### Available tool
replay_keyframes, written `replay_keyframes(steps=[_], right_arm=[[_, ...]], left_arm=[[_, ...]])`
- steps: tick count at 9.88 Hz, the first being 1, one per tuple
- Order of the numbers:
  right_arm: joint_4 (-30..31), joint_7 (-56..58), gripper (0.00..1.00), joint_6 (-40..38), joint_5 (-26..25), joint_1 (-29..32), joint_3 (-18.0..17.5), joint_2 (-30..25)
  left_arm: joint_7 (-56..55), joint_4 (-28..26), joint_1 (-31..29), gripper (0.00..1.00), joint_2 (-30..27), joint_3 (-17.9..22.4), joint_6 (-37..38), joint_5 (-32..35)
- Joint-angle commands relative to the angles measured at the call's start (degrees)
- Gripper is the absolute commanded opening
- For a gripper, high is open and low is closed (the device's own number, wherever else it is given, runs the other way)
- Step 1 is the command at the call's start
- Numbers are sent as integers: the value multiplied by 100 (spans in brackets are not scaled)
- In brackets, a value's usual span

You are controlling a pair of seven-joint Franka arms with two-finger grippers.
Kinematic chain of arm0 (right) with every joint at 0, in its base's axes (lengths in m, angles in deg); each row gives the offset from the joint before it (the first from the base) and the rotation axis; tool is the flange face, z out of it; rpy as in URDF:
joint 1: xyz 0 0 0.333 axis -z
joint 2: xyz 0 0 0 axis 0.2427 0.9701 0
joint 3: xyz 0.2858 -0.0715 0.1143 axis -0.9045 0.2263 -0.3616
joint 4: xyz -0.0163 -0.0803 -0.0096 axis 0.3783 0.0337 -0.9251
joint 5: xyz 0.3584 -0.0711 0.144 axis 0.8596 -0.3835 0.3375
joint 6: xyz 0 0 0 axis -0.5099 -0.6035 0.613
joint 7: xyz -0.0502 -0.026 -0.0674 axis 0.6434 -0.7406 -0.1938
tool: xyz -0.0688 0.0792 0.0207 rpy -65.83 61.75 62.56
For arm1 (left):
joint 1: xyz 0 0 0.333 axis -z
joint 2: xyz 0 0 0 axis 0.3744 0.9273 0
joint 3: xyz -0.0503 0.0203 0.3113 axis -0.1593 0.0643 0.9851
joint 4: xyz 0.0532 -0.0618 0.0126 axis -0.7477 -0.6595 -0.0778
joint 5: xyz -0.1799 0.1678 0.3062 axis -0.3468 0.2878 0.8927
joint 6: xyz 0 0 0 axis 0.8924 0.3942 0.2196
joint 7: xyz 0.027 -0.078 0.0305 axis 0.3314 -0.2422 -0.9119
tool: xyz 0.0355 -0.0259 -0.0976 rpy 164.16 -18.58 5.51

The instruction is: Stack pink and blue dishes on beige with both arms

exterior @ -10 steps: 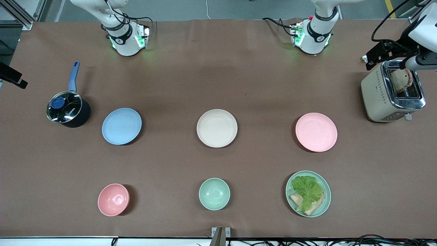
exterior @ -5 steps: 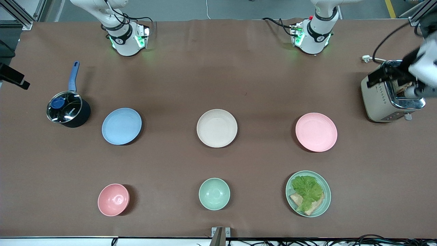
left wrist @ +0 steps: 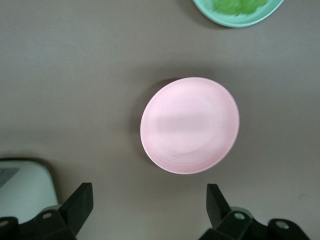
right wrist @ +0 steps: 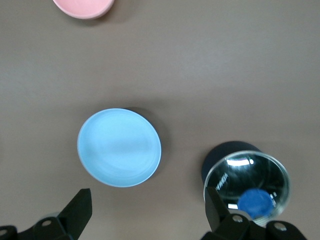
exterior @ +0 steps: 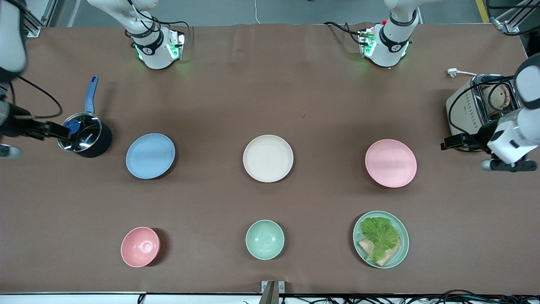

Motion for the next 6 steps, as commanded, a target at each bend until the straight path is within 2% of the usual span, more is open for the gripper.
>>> replay_keyframes(steps=[1,3,4,5,6], right_arm=[[960,605,100,1249,161,19,-37,185],[1157,1133,100,2087,178,45,-46,748],[1235,1214,100,2334,387,36,-63,942],[1245,1632,100,2554,703,27,-64,1179],[1245,2245,100,2608,1211,71,-55,1364]], left_arm=[[701,-230,-265,100,665,-34,-676,-301],[1300,-459,-406,100,1123,-43,-1274,-425],[1564,-529,-432,95,1343,-43,-1539,-487],[1854,-652,-546,85,1493,-86,-1872,-574],[1917,-723,-547,77,1616,-113,-2049,-619]])
